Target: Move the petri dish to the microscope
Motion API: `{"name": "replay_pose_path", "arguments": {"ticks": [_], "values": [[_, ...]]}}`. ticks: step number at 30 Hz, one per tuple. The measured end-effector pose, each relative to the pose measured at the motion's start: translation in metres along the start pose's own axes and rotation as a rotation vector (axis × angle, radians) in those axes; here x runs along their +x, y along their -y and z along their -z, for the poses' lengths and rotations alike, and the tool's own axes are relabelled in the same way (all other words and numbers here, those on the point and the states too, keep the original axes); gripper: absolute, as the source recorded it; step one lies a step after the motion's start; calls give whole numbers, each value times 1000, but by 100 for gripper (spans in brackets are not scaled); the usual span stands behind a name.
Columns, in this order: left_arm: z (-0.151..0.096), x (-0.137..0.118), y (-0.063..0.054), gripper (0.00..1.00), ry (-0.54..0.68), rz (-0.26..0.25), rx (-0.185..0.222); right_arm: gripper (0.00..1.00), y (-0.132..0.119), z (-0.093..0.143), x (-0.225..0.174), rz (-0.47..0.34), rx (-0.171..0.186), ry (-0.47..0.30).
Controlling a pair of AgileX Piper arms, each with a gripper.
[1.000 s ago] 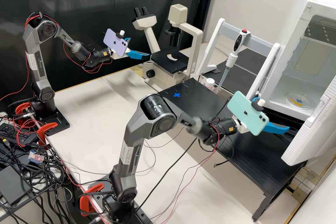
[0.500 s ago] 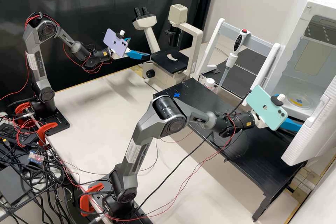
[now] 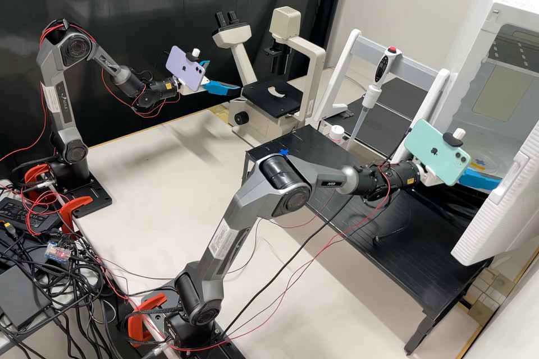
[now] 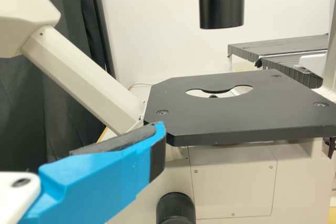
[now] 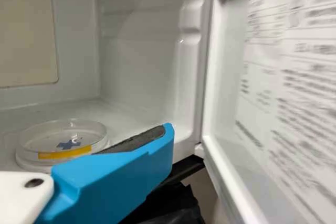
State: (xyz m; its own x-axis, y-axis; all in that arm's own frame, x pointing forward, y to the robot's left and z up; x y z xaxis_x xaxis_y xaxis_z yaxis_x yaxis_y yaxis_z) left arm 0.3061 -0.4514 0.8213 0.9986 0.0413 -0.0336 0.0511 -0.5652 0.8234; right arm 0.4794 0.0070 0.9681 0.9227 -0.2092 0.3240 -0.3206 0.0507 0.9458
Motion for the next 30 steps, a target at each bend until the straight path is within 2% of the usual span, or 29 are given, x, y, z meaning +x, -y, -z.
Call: {"name": "replay_pose_path", "arguments": {"ticks": [4, 16, 19, 23, 30], "values": [[0, 0, 0, 100, 0, 0, 0, 100, 9, 0, 11, 23, -21, 12], [0, 0, 0, 100, 0, 0, 0, 100, 25, -5, 27, 45, -38, 19], [0, 0, 0, 100, 0, 0, 0, 100, 26, -4, 31, 42, -61, 2], [0, 0, 0, 100, 0, 0, 0, 100, 31, -4, 36, 50, -74, -7], [0, 0, 0, 100, 0, 0, 0, 100, 43, -8, 51, 47, -76, -21]]}}
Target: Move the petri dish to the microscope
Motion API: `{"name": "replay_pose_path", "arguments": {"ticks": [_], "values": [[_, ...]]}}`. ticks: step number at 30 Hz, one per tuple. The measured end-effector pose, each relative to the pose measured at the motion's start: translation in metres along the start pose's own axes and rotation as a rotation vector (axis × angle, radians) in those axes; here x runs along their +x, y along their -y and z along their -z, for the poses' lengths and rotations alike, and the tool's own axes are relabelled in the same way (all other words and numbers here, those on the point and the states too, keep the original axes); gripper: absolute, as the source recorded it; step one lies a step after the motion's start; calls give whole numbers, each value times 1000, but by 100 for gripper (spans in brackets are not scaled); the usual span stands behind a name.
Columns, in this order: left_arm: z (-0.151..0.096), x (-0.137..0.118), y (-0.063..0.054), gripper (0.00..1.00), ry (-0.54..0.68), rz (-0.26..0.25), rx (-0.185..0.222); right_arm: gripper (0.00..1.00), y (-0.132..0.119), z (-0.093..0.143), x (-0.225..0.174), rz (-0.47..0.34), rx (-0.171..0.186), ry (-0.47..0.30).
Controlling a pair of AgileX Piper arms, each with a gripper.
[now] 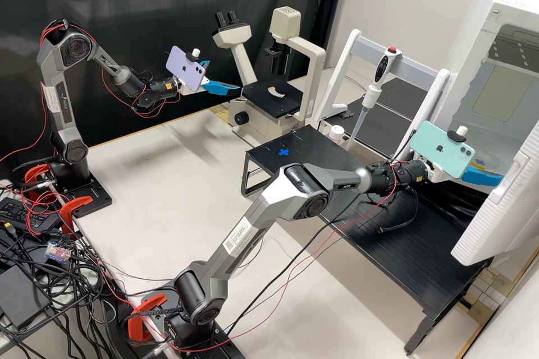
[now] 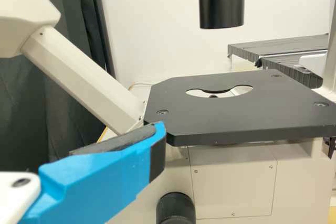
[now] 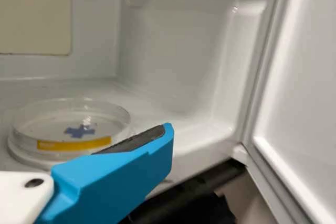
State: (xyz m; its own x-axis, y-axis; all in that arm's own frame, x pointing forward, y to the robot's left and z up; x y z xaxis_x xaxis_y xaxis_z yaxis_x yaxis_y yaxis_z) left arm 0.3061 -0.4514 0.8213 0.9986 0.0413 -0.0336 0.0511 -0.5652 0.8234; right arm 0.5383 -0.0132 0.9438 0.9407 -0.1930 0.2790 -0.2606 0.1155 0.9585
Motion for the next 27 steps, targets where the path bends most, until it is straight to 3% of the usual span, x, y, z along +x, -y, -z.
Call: {"name": "replay_pose_path", "arguments": {"ticks": [11, 23, 27], "values": [[0, 0, 0, 100, 0, 0, 0, 100, 5, -3, 11, 5, 17, -26], [0, 0, 0, 100, 0, 0, 0, 100, -9, -24, 14, 77, 136, -90], [0, 0, 0, 100, 0, 0, 0, 100, -16, -26, 11, 104, 132, -103]]}}
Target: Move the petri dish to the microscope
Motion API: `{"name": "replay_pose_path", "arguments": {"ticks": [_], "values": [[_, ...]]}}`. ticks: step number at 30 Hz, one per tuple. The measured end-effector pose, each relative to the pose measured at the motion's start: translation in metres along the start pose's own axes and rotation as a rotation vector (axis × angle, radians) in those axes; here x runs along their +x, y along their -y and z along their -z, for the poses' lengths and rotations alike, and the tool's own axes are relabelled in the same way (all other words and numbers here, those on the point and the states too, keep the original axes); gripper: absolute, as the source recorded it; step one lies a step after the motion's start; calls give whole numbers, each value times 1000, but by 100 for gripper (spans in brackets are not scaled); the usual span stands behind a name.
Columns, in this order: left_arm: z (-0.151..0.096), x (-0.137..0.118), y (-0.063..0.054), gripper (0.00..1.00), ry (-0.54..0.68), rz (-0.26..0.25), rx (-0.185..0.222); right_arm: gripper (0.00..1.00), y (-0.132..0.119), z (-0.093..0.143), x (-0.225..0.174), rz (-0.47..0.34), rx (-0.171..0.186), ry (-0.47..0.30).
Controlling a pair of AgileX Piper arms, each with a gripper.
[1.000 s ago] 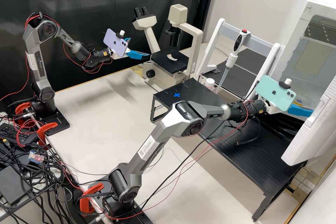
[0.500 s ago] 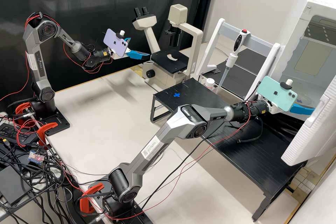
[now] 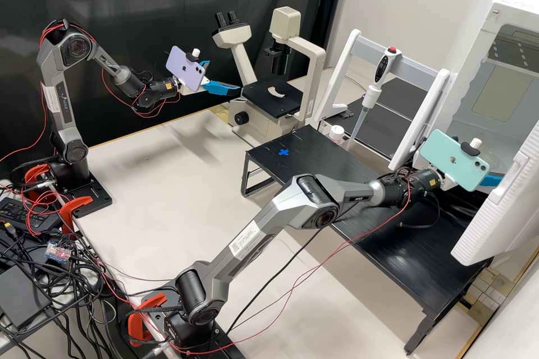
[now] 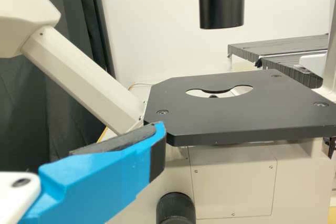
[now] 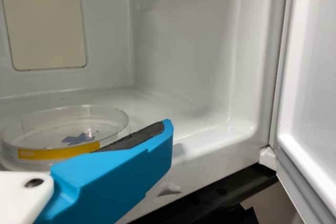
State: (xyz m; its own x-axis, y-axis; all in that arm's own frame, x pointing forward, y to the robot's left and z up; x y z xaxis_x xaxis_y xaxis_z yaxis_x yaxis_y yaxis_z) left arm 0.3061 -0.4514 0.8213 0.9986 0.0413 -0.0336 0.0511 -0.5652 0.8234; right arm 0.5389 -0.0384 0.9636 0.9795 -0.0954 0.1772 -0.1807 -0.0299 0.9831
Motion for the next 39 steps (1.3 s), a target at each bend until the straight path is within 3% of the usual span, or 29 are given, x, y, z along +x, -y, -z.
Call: {"name": "replay_pose_path", "arguments": {"ticks": [3, 5, 15, 21, 25, 34, 39], "values": [[0, 0, 0, 100, 0, 0, 0, 100, -4, 1, -2, 8, 6, 0], [0, 0, 0, 100, 0, 0, 0, 100, -5, 3, -3, 22, -8, 7], [0, 0, 0, 100, 0, 0, 0, 100, -22, 18, -7, 55, -125, 64], [0, 0, 0, 100, 0, 0, 0, 100, -19, 29, -5, 84, -171, 74], [0, 0, 0, 100, 0, 0, 0, 100, -14, 42, -1, 91, -226, 58], [0, 0, 0, 100, 0, 0, 0, 100, -7, 47, 5, 93, -238, 71], [0, 0, 0, 100, 0, 0, 0, 100, 0, 41, 10, 97, -210, 81]]}}
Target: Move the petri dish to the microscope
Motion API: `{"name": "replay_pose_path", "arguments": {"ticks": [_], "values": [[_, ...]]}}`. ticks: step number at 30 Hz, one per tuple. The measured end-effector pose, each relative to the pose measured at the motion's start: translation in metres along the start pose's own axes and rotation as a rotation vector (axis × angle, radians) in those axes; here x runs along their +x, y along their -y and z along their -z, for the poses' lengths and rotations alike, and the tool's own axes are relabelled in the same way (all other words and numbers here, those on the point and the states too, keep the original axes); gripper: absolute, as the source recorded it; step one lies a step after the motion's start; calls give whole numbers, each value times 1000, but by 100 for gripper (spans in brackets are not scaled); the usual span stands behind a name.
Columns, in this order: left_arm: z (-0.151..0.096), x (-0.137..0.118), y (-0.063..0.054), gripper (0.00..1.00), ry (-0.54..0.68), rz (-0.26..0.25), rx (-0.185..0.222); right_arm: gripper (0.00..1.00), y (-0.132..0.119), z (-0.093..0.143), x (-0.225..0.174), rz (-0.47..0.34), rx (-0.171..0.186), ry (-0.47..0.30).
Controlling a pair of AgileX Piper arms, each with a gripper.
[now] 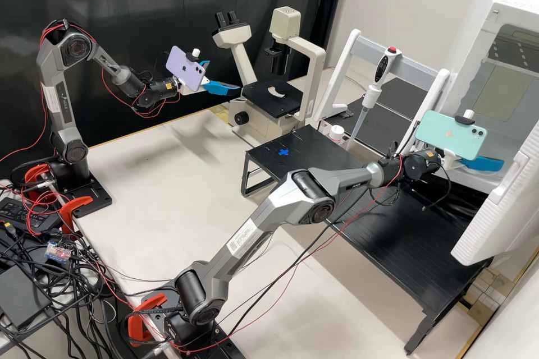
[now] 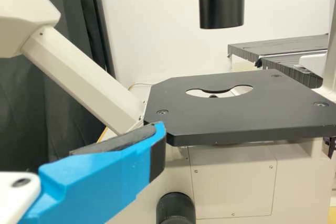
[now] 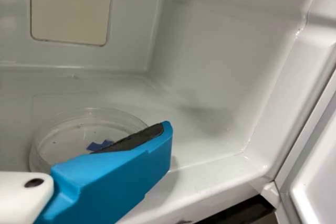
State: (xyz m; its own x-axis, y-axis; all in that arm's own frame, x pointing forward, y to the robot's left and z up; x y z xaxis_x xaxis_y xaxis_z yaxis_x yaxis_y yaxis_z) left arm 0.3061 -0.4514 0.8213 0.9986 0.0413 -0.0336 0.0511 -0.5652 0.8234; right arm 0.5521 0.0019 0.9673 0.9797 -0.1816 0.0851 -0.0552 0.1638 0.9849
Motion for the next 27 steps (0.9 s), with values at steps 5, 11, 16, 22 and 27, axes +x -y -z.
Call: {"name": "replay_pose_path", "arguments": {"ticks": [5, 11, 16, 22, 27], "values": [[0, 0, 0, 100, 0, 0, 0, 100, 2, -1, 1, 4, 4, 3], [0, 0, 0, 100, 0, 0, 0, 100, 3, -11, 0, 9, 32, -3], [0, 0, 0, 100, 0, 0, 0, 100, -2, -18, -5, 3, 49, -12], [0, 0, 0, 100, 0, 0, 0, 100, -11, -23, -12, -7, 101, 8], [0, 0, 0, 100, 0, 0, 0, 100, -17, -24, -16, -16, 103, 13]]}}
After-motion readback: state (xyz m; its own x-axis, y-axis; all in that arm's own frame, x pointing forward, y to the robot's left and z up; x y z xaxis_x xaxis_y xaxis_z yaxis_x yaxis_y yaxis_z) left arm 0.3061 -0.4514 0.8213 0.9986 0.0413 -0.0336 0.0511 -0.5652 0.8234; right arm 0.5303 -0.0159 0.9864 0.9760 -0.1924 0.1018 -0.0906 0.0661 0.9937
